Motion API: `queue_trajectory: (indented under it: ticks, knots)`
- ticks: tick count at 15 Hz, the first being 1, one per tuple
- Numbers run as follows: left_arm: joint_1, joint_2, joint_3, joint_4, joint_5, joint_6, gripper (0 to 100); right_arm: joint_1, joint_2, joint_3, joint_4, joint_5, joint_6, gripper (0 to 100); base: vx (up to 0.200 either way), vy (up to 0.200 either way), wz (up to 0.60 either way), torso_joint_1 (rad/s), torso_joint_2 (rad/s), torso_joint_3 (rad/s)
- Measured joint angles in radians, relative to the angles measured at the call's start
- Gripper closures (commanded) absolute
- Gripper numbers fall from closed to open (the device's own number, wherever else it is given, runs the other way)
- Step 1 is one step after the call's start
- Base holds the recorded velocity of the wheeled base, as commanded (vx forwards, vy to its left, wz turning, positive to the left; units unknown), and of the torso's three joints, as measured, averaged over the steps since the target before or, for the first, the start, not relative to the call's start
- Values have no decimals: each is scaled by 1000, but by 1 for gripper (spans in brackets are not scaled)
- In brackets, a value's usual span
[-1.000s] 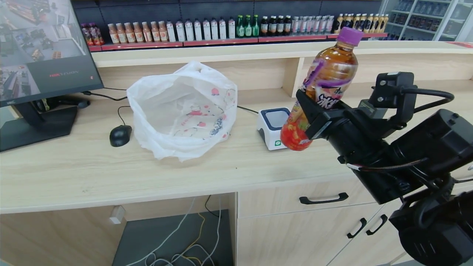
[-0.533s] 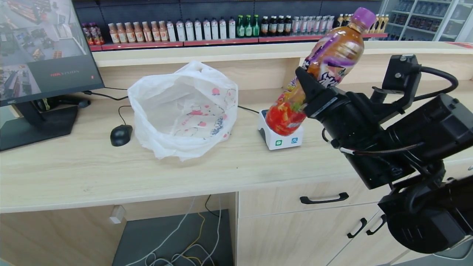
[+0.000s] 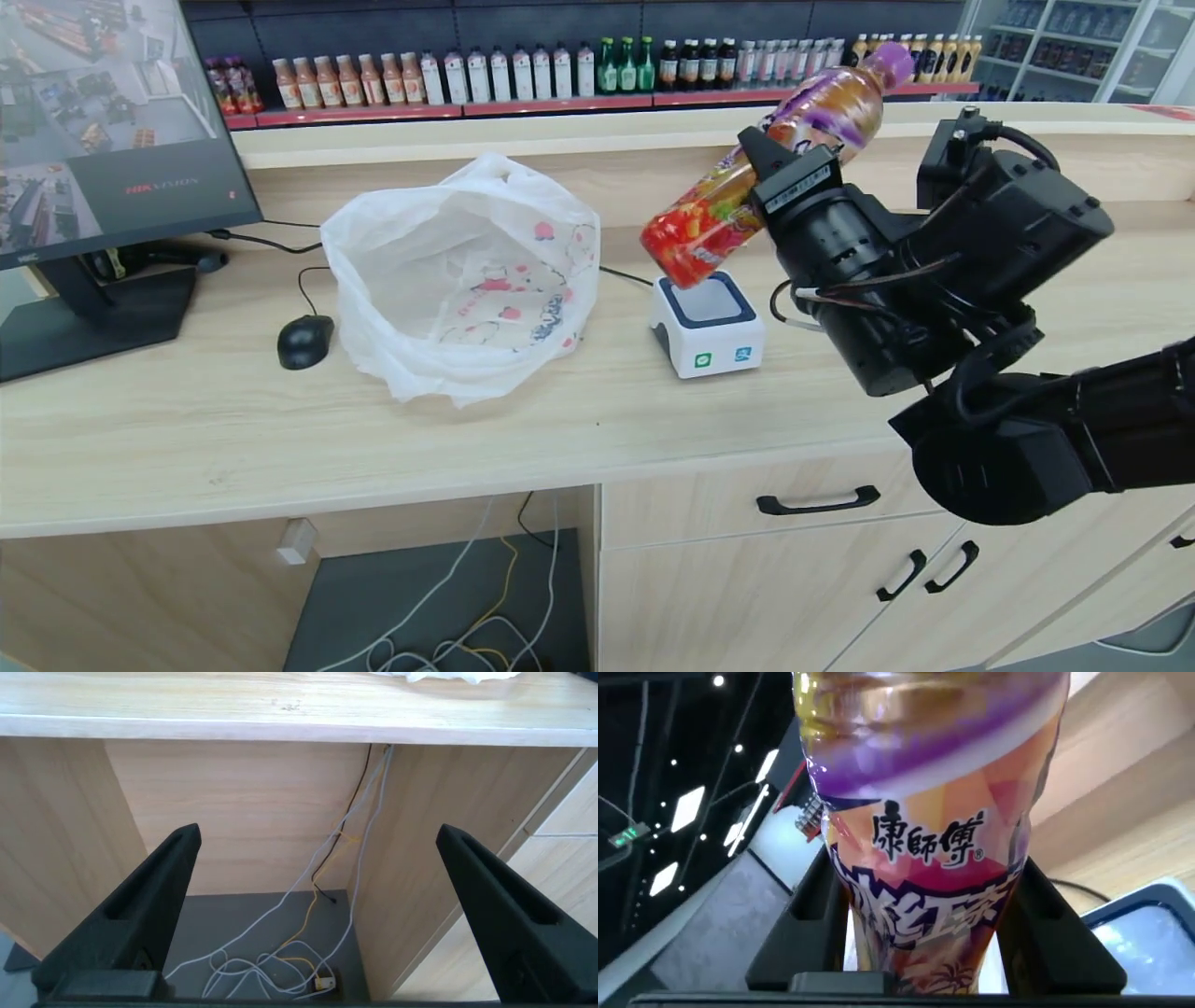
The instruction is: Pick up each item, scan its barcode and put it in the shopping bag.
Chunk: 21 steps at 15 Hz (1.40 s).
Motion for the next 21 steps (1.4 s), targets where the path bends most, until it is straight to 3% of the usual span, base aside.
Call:
queue_trajectory:
  ticks: [8, 21]
  knots:
    - [0, 0, 0, 0, 0, 0, 0, -25, 55, -64, 121, -101, 228, 100, 0, 0, 0, 0, 0, 0]
    - [0, 0, 0, 0, 0, 0, 0, -74, 187, -120, 120, -102, 307, 100, 0, 0, 0, 0, 0, 0]
